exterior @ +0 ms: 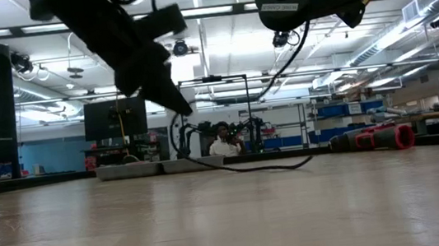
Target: Coil cords
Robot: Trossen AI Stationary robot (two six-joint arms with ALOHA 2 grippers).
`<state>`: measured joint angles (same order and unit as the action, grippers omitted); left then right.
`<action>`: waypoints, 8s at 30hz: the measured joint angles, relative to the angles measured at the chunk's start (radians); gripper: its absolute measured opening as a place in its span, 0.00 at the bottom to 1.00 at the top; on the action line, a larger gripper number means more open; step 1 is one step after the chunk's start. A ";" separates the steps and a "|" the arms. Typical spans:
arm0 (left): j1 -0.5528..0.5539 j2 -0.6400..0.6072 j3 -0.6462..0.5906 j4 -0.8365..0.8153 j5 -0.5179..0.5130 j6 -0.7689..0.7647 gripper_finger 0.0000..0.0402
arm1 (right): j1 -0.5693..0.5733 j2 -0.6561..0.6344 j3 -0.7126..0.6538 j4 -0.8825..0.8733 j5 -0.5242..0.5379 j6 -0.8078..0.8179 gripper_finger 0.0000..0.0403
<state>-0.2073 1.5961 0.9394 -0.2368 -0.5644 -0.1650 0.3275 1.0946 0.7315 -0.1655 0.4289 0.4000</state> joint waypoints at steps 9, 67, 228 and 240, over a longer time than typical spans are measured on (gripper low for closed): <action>-0.017 -0.193 0.000 -0.048 -0.017 0.003 0.00 | 0.000 0.000 0.000 -0.050 -0.005 0.026 0.00; -0.041 -0.145 0.392 0.020 -0.187 0.434 0.00 | -0.061 0.148 0.001 -0.026 -0.018 0.063 0.00; -0.134 0.034 0.300 -0.482 -0.332 -0.035 0.00 | -0.243 0.318 0.034 0.658 -0.032 0.044 0.00; -0.175 0.034 0.307 -0.587 -0.444 0.082 0.00 | -0.222 0.317 0.034 0.573 -0.037 0.051 0.00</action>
<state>-0.3824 1.6299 1.2461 -0.8243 -1.0080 -0.0830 0.1059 1.4113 0.7654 0.4079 0.3922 0.4510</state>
